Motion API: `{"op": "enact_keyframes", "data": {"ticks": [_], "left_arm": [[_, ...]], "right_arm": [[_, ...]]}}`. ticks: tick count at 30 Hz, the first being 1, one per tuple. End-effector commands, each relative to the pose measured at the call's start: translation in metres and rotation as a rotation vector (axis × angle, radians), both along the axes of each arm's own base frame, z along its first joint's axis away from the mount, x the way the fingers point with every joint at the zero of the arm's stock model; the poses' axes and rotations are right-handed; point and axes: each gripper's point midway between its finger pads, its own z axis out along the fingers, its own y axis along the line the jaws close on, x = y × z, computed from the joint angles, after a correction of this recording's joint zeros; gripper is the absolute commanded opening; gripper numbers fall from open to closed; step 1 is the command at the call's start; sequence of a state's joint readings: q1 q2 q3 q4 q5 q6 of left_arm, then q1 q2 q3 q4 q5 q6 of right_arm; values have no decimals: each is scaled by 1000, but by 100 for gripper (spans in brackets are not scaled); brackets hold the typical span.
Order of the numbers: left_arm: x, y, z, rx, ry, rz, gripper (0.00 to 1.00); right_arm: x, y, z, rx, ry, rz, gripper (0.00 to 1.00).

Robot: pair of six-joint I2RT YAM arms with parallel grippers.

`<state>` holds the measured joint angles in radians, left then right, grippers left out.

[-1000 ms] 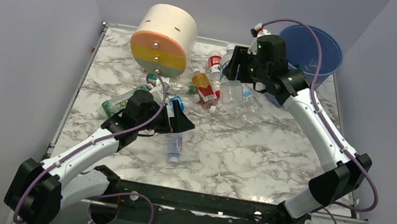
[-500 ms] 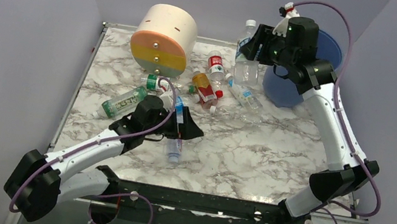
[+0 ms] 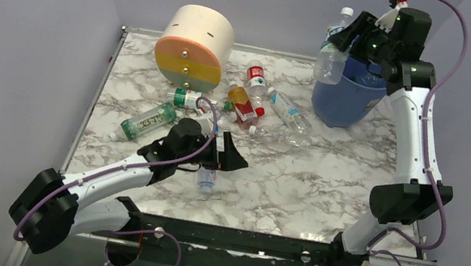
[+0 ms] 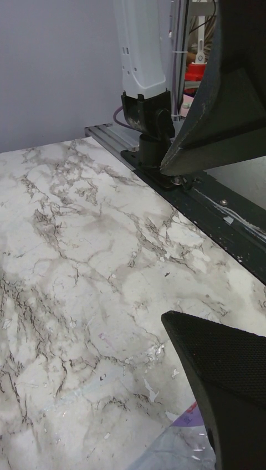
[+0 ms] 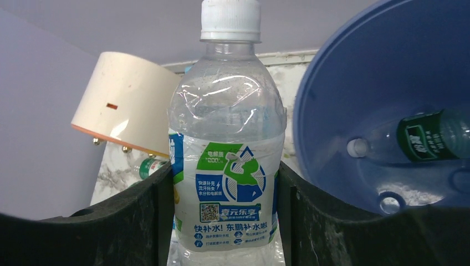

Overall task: Put the plastic bottles in the bin
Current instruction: Place the plastic bottle in the trash bin.

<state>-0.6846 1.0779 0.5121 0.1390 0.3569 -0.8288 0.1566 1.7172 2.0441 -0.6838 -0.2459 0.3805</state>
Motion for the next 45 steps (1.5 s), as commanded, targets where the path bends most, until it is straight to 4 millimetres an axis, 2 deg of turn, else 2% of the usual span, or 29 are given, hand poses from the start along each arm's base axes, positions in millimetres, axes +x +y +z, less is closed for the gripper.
{"op": "enact_keyframes", "data": {"ticks": [1, 10, 15, 20, 28, 30, 36, 45], "left_arm": [[5, -10, 21, -39, -55, -2, 99], [-8, -17, 22, -24, -46, -23, 99], [-11, -19, 20, 14, -52, -27, 99], [-12, -20, 23, 19, -58, -32, 99], [-6, -15, 29, 76, -97, -19, 99], [-4, -12, 32, 94, -109, -12, 99], [1, -6, 37, 144, -134, 5, 99], [4, 7, 29, 228, -122, 38, 99]], "right_arm": [[15, -27, 19, 120, -34, 17, 60], [41, -95, 13, 248, -24, -73, 60], [52, -115, 15, 310, -35, -93, 60], [66, -121, 10, 315, -36, -106, 60], [76, -128, -21, 289, 6, -132, 61], [76, -129, -25, 277, 10, -138, 64], [74, -131, -20, 260, 1, -144, 71], [65, -132, -22, 238, 7, -154, 80]]}}
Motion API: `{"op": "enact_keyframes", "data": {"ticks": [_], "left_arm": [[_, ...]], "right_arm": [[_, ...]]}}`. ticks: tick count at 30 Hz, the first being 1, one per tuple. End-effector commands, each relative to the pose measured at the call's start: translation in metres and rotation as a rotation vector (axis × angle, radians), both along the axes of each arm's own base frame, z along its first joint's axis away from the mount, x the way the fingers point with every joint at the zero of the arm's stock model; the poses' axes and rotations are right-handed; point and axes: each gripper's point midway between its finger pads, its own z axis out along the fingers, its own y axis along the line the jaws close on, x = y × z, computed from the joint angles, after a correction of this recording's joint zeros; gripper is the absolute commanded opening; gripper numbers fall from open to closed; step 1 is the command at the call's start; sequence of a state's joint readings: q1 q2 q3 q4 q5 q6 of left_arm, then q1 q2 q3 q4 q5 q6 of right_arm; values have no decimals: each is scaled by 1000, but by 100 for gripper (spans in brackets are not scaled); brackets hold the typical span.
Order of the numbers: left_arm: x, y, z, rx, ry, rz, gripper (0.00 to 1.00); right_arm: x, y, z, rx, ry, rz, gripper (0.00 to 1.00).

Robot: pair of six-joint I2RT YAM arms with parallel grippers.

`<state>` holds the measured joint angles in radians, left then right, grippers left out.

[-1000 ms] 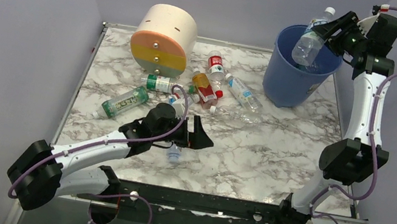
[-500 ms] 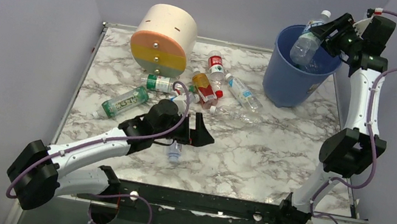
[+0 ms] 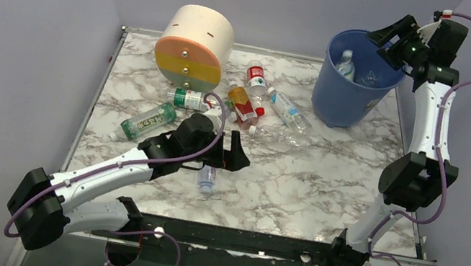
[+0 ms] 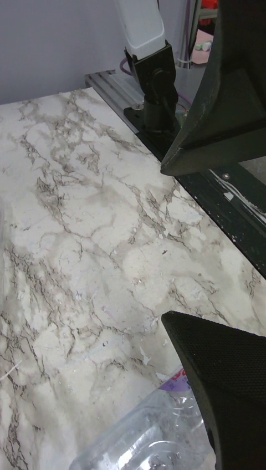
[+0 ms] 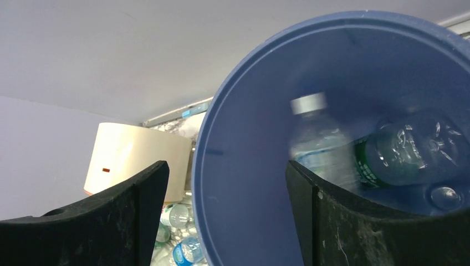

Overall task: Put the plastic bottles in the bin
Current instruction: Place the plastic bottle in the trash bin, then pick up the plastic bottle at the center of the board.

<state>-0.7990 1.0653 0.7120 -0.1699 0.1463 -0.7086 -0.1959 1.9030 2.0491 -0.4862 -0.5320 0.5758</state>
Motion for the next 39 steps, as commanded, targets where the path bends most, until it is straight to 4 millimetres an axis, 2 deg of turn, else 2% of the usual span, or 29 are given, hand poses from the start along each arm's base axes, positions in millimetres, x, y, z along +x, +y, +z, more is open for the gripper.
{"op": "enact_keyframes", "data": {"ticks": [1, 6, 10, 19, 26, 33, 39], "left_arm": [[4, 7, 8, 33, -36, 24, 99], [6, 14, 5, 59, -32, 58, 99], [13, 29, -2, 133, -20, 135, 99], [21, 53, -10, 228, 17, 268, 99], [15, 62, -32, 276, 84, 301, 99], [13, 76, -40, 290, 84, 363, 99], [8, 81, -55, 288, 140, 415, 99]], "right_arm": [[-9, -3, 16, -36, -44, -14, 80], [-19, 5, 20, -18, -50, 19, 80], [-37, 18, 25, -18, -68, 55, 80], [-86, 83, 25, -65, -80, 181, 80], [-131, 133, 19, -93, -77, 280, 80], [-163, 168, 18, -98, -74, 378, 79], [-182, 194, 0, -98, -46, 448, 79]]}}
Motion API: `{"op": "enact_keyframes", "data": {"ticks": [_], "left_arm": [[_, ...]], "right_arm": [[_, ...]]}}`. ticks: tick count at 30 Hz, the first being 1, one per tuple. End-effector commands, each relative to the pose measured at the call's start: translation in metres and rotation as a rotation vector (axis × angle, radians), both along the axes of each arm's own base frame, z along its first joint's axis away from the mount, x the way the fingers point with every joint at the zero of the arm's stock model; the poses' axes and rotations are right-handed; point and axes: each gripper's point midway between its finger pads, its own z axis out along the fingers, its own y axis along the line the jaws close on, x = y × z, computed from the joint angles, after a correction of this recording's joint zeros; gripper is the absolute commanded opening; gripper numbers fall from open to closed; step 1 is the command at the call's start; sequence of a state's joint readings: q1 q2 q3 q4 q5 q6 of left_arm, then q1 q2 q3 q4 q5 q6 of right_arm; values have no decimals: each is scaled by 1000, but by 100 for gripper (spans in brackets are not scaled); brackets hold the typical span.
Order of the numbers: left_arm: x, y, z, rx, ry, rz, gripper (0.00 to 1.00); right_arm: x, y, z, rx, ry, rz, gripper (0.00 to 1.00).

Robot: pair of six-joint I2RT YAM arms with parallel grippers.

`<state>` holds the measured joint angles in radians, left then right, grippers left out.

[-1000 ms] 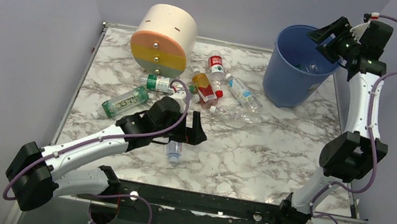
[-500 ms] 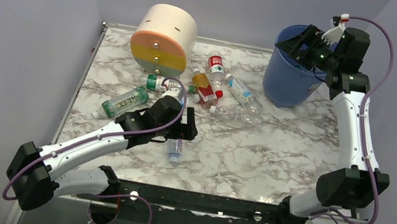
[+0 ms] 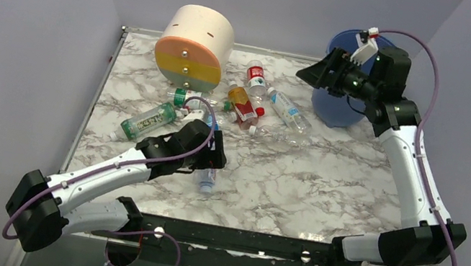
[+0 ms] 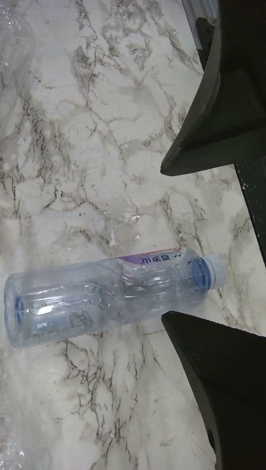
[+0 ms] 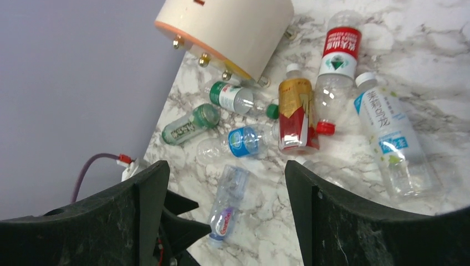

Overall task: Put the plastic bottles in the bin
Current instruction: Pick up the plastic bottle at the center of the board.

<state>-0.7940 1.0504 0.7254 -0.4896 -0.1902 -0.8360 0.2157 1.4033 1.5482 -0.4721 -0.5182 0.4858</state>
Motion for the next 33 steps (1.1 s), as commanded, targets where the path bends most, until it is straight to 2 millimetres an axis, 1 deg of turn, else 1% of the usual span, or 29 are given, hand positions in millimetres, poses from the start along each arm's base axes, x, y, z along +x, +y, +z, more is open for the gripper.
{"op": "enact_keyframes", "data": {"ticks": [1, 5, 16, 24, 28, 33], "left_arm": [[-1, 8, -11, 5, 25, 75, 99], [-4, 9, -27, 30, 70, 82, 99], [-8, 12, -54, 51, 114, 114, 99], [-4, 7, -68, 78, 137, 98, 99], [-4, 6, -70, 88, 140, 89, 94], [-3, 6, -72, 84, 135, 94, 83]], "right_arm": [[-15, 12, -15, -25, 16, 29, 79], [-21, 18, -29, -33, 39, 49, 79], [-36, 24, -73, -53, 104, 88, 79], [-40, 26, -93, -66, 134, 101, 79], [-41, 26, -101, -72, 144, 103, 79], [-40, 26, -108, -77, 153, 108, 79]]}}
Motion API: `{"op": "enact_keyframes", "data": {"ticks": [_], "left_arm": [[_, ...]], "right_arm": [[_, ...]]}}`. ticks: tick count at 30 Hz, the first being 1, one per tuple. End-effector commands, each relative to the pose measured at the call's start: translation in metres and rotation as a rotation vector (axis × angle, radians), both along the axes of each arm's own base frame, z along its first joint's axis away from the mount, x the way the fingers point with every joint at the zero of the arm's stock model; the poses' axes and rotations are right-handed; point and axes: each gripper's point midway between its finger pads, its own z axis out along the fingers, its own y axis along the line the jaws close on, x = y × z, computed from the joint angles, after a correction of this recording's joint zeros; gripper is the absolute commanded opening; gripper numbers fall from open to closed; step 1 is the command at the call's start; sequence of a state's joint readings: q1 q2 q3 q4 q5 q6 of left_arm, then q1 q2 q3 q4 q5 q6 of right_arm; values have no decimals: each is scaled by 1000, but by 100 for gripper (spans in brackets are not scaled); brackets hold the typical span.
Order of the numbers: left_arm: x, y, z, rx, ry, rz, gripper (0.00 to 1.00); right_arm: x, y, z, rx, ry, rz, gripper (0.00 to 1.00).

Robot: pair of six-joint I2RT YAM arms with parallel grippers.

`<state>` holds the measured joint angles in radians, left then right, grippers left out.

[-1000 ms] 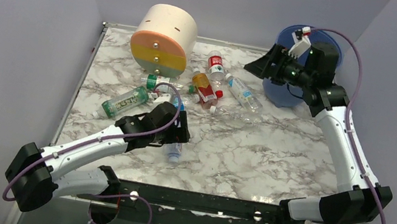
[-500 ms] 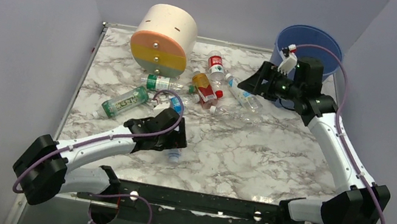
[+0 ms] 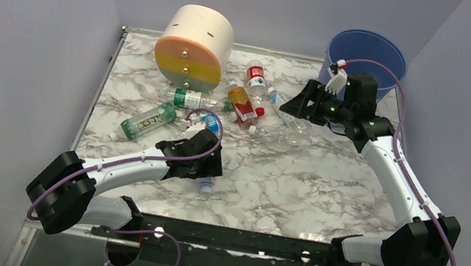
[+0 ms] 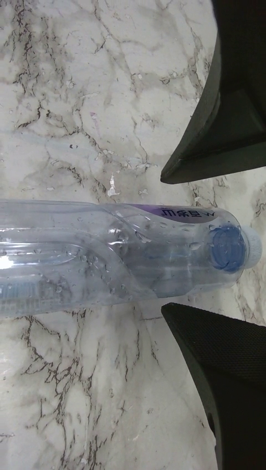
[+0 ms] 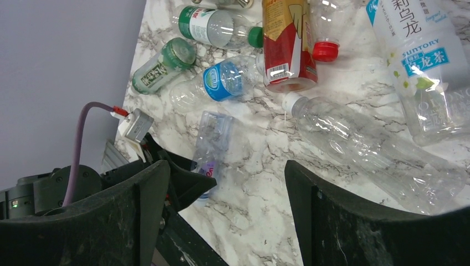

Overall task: Put the plastic bottles in the bin
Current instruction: Pick up the plastic bottle at the center of the board.

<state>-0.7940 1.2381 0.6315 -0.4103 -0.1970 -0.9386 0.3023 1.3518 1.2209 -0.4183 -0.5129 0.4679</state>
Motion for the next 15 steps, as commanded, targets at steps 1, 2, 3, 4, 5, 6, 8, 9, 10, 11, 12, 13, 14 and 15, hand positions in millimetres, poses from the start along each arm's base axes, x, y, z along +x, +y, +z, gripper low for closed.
{"op": "enact_keyframes", "data": {"ticks": [1, 2, 3, 4, 5, 6, 8, 9, 10, 11, 12, 13, 14, 15], "left_arm": [[6, -2, 1, -8, -31, 4, 80], [6, -3, 1, -10, -32, 1, 77], [6, -3, 1, -9, -31, -1, 75], [6, -3, 0, -6, -31, -3, 74], [7, -3, 0, -4, -30, -4, 74], [7, -3, 0, -1, -30, -6, 74], [7, -3, -2, 6, -27, -12, 74], [7, -2, -3, 11, -23, -15, 72], [6, -2, -4, 14, -21, -15, 72], [6, -2, -6, 16, -19, -16, 71], [6, -2, -6, 18, -17, -17, 70], [6, -2, -7, 17, -17, -20, 69], [6, -2, -8, 19, -15, -21, 68], [5, -3, -8, 19, -14, -25, 67]], "right_arm": [[-1, 3, 2, -3, -47, 23, 78], [-1, 3, 1, -2, -46, 25, 79], [-1, 4, 0, -4, -45, 25, 79], [-1, 3, -1, -5, -42, 25, 79], [-1, 4, -2, -6, -42, 28, 79], [-1, 4, -3, -6, -40, 30, 79], [-1, 4, -4, -8, -39, 31, 79], [-1, 4, -5, -7, -37, 31, 79], [-1, 4, -5, -8, -36, 32, 79], [-1, 4, -6, -7, -35, 31, 79], [-1, 4, -7, -7, -32, 33, 79], [-1, 4, -9, -9, -29, 33, 79], [-1, 4, -9, -8, -28, 33, 78], [-1, 4, -10, -8, -26, 32, 79]]}}
